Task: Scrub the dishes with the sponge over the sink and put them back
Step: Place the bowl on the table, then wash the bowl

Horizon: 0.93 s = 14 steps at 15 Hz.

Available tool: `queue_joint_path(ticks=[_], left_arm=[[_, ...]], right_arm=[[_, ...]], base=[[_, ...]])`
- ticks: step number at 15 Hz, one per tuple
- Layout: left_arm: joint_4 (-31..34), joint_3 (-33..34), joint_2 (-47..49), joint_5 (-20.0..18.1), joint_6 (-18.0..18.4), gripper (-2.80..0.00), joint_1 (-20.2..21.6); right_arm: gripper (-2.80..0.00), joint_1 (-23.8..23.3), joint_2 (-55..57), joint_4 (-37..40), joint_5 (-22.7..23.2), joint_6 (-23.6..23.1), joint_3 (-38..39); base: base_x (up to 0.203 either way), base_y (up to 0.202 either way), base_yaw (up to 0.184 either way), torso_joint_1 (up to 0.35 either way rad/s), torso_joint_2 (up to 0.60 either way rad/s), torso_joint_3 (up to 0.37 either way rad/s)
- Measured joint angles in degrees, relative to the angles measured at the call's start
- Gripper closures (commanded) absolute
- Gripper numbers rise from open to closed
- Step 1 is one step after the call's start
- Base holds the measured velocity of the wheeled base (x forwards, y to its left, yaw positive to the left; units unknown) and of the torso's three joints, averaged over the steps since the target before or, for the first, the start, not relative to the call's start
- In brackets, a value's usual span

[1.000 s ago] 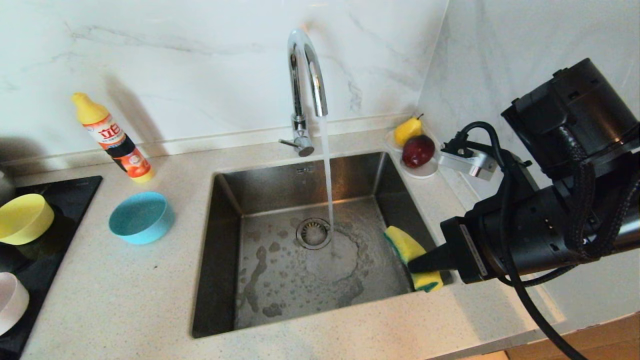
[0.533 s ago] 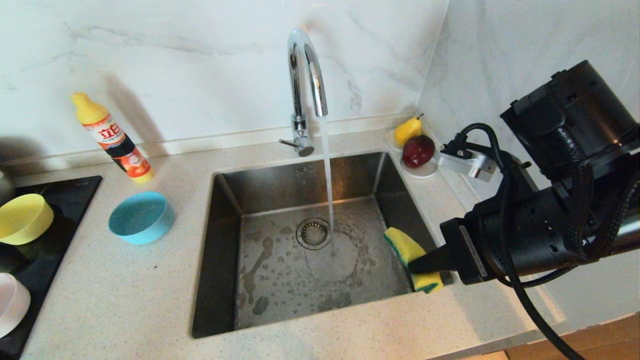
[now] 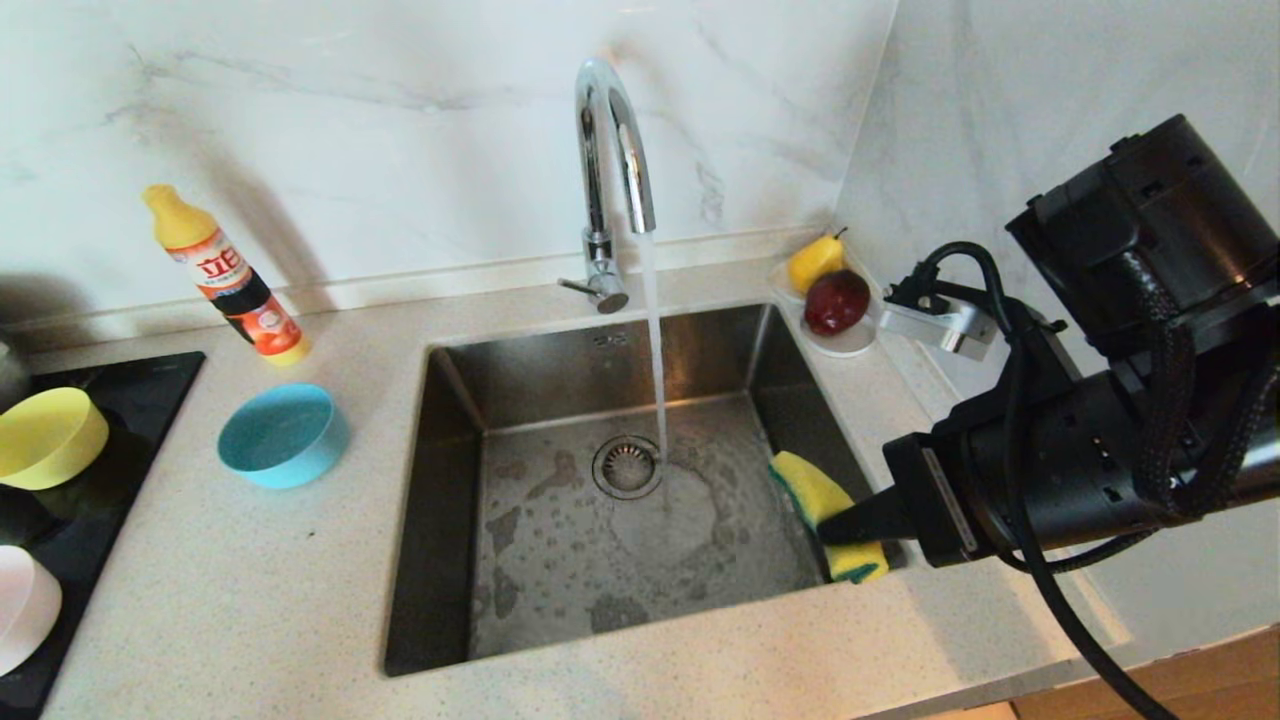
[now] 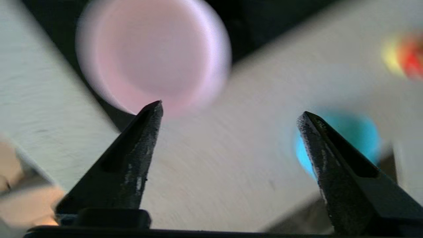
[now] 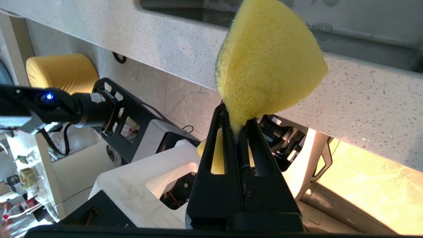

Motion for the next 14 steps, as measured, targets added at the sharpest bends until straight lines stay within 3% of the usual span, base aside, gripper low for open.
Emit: queue_joint_path(ticks=[1, 2, 4, 8, 13, 14], left_arm=[[0.3, -0.2, -1.3, -0.2, 1.5, -2.8, -2.4], [1.0, -0.1, -2.6, -0.3, 3.8, 0.0, -5.1], [3.5, 0.1, -4.7, -0.2, 7.4, 0.0, -10.3], [5.6, 0.2, -7.2, 0.4, 9.3, 0.0, -20.2], [5.2, -0.4, -5.4, 8.4, 11.3, 0.0, -28.6], [5.1, -0.7, -4.4, 8.5, 12.3, -2.8, -29.0]], right_arm=[[0.0, 0.0, 0.1, 0.0, 0.0, 0.0, -0.1], [0.0, 0.0, 0.2, 0.0, 0.0, 0.1, -0.1], [0.0, 0.0, 0.4, 0.0, 0.0, 0.1, -0.1], [0.0, 0.0, 0.4, 0.0, -0.1, 0.1, 0.0], [0.0, 0.0, 0.4, 0.1, -0.2, 0.1, 0.3], [0.0, 0.0, 0.4, 0.1, -0.2, 0.1, 0.3]], base=[[0.0, 0.0, 0.0, 0.0, 0.0, 0.0], [0.0, 0.0, 0.0, 0.0, 0.0, 0.0], [0.0, 0.0, 0.0, 0.0, 0.0, 0.0], [0.0, 0.0, 0.0, 0.0, 0.0, 0.0], [0.0, 0.0, 0.0, 0.0, 0.0, 0.0], [0.0, 0.0, 0.0, 0.0, 0.0, 0.0]])
